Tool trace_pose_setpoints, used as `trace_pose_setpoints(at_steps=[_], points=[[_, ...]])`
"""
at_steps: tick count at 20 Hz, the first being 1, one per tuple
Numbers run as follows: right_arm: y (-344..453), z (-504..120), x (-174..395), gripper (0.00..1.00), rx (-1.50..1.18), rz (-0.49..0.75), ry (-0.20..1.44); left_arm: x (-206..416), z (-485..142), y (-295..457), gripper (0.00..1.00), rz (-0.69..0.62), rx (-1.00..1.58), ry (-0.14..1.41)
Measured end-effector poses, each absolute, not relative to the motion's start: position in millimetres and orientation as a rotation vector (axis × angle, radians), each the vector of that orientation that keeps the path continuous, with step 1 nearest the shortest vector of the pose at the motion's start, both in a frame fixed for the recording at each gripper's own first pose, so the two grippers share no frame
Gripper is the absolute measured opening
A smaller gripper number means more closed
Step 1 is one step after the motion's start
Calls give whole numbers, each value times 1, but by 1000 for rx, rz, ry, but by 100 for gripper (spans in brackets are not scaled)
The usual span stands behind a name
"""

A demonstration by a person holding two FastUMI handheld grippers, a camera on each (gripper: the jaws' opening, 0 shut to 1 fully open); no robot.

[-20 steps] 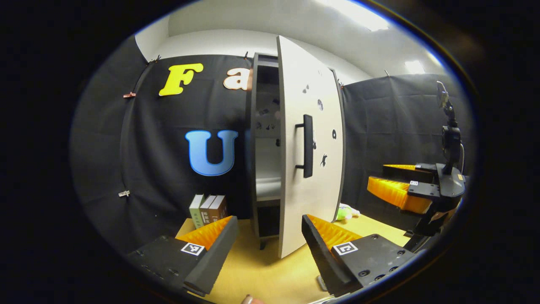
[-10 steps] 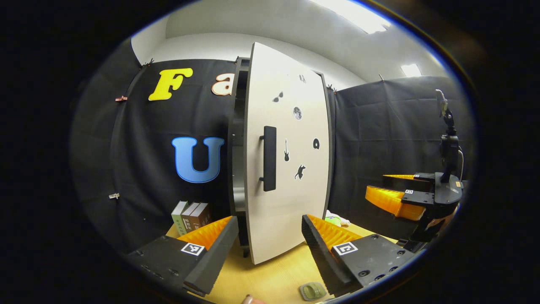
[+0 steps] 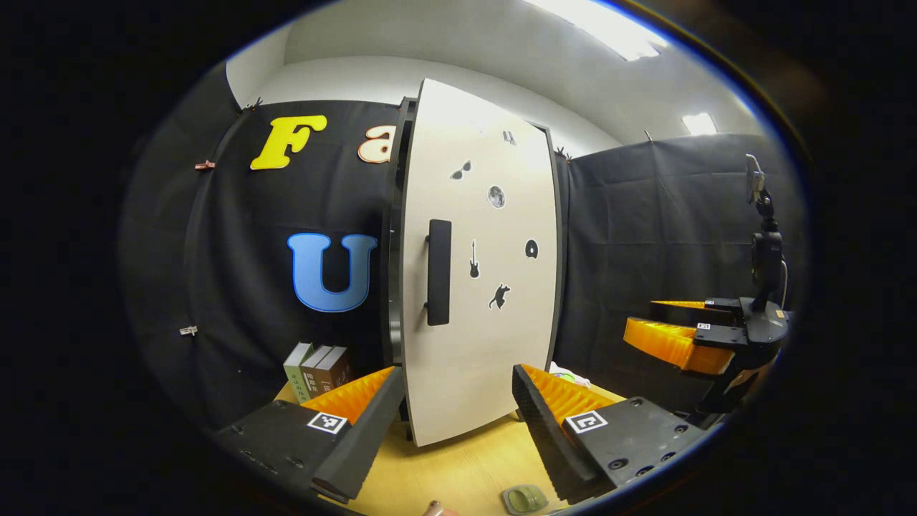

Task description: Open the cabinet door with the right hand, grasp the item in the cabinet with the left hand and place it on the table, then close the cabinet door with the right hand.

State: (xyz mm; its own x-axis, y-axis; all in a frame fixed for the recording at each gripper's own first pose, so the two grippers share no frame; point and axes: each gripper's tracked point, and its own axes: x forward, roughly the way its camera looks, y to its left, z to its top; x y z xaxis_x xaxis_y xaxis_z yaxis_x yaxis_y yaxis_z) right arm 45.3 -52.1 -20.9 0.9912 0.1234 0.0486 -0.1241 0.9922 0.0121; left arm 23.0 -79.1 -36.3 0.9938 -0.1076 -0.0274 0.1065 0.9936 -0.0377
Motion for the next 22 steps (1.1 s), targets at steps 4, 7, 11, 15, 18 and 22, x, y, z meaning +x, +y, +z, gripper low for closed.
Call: trace_pose_setpoints(at_steps=[4, 7, 11, 15, 18, 22], points=[[-58, -11, 45, 97, -10, 104, -92, 25, -39, -78, 95, -106, -38, 39], [-54, -4, 43, 97, -20, 108, -114, 26, -39, -77, 95, -108, -45, 36], [-57, -8, 45, 97, -44, 94, -102, 28, -39, -76, 95, -109, -51, 41], [-65, -7, 47, 97, -14, 62, -88, 29, -39, -78, 95, -112, -48, 39], [-74, -11, 48, 97, -3, 40, -75, 29, -40, -79, 95, -117, -47, 40], [-79, -8, 47, 97, -8, 22, -76, 31, -41, -80, 95, -118, -48, 41]])
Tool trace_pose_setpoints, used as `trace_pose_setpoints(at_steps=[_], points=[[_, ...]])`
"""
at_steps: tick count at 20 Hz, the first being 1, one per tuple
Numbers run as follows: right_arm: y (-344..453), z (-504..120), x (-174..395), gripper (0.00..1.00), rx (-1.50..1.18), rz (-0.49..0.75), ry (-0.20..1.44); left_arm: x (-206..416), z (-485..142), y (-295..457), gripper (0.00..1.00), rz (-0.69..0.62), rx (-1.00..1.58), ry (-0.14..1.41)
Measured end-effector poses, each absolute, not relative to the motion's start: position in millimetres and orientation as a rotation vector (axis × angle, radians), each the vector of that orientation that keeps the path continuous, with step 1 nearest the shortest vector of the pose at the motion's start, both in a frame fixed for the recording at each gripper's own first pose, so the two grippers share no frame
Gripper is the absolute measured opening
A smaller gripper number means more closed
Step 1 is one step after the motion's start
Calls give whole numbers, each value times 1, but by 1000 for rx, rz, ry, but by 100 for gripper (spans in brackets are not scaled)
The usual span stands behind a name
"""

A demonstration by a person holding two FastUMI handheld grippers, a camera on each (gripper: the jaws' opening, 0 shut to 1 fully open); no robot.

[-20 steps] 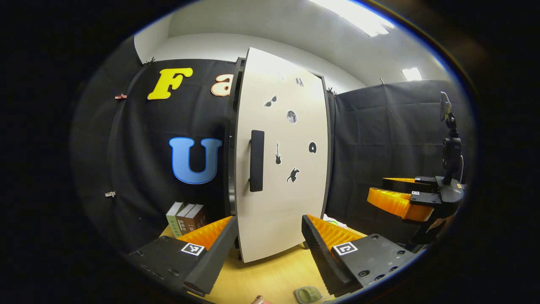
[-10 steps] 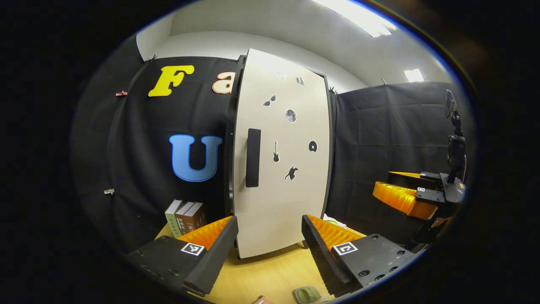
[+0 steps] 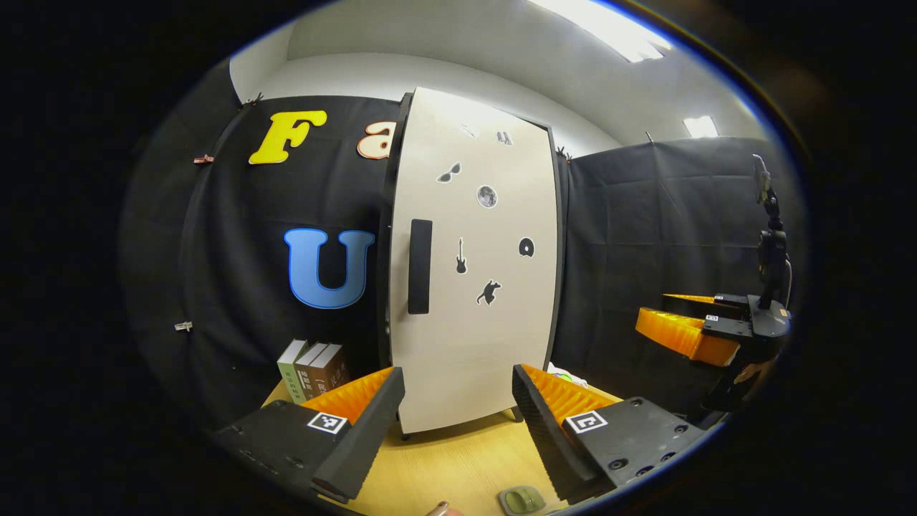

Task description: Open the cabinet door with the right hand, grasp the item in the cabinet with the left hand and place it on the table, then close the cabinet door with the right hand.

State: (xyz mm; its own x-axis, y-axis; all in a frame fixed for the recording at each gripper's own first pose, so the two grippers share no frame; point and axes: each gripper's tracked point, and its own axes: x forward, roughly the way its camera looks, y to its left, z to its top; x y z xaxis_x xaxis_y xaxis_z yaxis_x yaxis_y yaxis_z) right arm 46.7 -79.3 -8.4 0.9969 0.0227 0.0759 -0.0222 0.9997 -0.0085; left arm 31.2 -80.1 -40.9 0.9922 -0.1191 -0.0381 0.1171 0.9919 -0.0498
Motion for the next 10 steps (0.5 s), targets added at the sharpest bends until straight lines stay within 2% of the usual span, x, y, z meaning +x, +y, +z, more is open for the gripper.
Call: trace_pose_setpoints(at_steps=[10], points=[[-67, -13, 45, 97, -30, 68, -52, 31, -38, -83, 95, -118, -49, 35]])
